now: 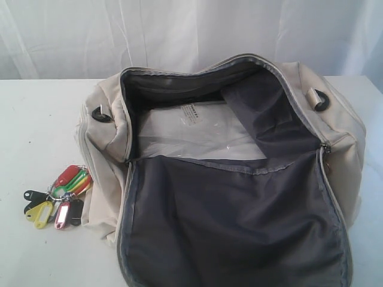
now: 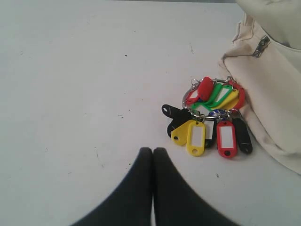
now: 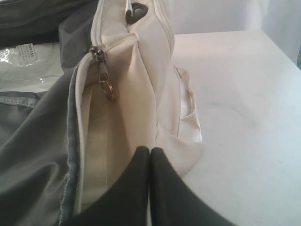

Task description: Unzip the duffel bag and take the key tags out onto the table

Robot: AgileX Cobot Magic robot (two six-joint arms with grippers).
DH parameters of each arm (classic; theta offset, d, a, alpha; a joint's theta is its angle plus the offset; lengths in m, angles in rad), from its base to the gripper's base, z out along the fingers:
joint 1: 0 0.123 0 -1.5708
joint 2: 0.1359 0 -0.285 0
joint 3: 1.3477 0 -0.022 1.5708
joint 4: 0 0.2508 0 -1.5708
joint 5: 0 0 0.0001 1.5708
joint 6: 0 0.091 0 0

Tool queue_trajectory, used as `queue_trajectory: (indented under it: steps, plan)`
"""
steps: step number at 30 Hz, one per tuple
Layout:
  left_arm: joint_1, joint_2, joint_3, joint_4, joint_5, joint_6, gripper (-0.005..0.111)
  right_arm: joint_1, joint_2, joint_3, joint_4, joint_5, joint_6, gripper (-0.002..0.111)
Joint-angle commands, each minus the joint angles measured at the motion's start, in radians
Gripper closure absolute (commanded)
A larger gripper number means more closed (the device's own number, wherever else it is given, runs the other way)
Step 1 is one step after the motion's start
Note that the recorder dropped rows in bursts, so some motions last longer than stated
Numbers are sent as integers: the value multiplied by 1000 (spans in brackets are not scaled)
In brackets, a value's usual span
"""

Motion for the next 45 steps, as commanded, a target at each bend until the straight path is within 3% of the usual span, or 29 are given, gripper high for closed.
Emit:
queue_trajectory:
  steps: [1, 31, 45]
  plan:
    - [5, -4, 3, -3, -3, -3, 107, -38, -3, 2, -2, -5, -9, 108]
    - [5, -4, 3, -3, -3, -3, 107, -53, -3, 2, -2, -5, -9, 108]
    - [44, -4, 3, -3, -3, -3, 107, -53, -3, 2, -2, -5, -9, 108]
